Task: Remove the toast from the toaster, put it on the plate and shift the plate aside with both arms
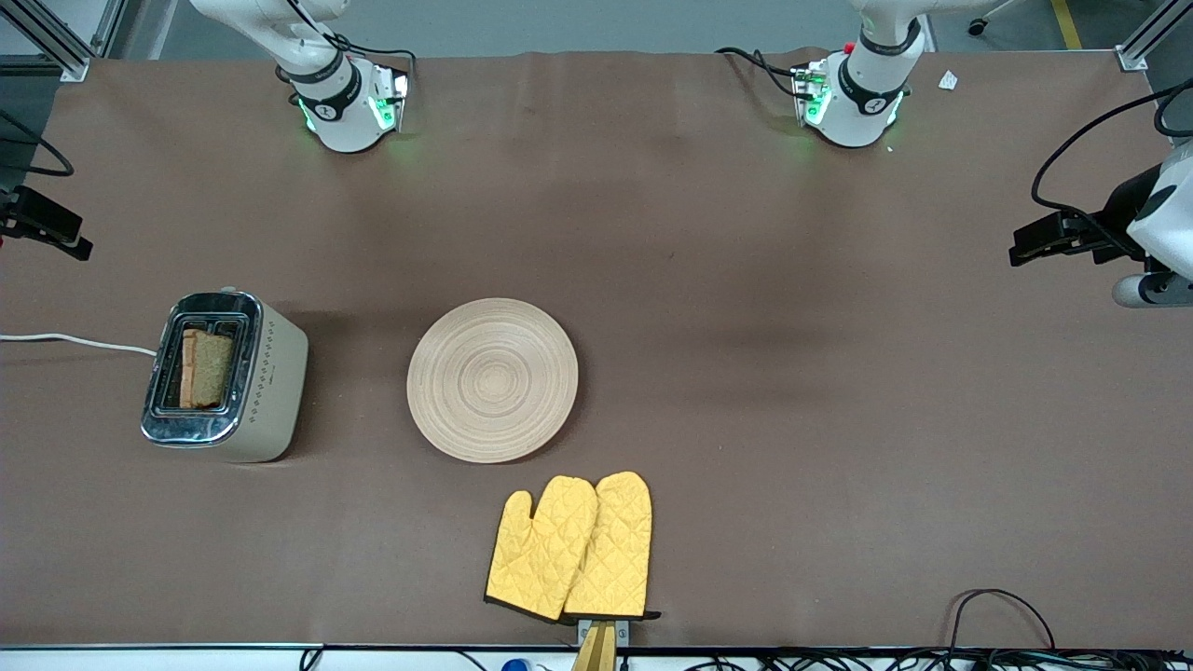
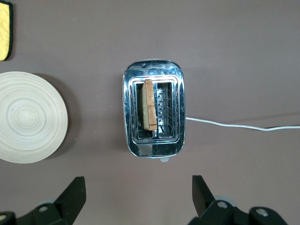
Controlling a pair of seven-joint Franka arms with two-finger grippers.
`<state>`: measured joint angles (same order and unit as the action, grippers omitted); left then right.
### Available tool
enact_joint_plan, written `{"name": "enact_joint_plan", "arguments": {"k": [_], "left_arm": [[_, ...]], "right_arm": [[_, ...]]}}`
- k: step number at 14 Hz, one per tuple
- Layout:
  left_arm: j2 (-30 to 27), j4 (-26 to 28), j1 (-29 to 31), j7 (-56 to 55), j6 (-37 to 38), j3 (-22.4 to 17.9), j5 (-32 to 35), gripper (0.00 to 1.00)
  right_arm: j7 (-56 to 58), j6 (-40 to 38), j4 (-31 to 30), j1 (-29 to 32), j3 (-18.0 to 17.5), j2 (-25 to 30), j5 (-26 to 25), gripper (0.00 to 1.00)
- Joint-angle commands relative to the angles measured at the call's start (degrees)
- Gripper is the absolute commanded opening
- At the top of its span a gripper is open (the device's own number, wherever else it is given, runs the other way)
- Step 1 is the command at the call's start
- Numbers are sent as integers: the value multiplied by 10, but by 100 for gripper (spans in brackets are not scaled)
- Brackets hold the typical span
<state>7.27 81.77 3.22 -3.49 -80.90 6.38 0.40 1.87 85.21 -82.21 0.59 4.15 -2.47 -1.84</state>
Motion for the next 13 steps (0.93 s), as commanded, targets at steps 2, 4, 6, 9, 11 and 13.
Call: {"name": "enact_joint_plan", "arguments": {"k": [2, 4, 6, 9, 11, 13], "left_arm": [[3, -7, 1, 9, 0, 0, 2, 100], [3, -7, 1, 8, 1, 0, 2, 100], [3, -7, 1, 2, 1, 0, 0, 100], [2, -7, 8, 6, 1, -1, -12, 100], [1, -7, 7, 5, 2, 0, -15, 100], [2, -6, 6, 5, 6, 1, -15, 100]], "right_arm": [[-28, -4, 5, 4, -3, 1, 4, 100], [-28, -5, 5, 4, -3, 1, 7, 100], [-29, 0, 4, 2, -3, 1, 6, 100], [-27, 7, 4, 8, -2, -55, 2, 100], [-25, 18, 4, 6, -2, -61, 1, 100], [-24, 97, 3, -5, -5, -119, 2, 100]]}}
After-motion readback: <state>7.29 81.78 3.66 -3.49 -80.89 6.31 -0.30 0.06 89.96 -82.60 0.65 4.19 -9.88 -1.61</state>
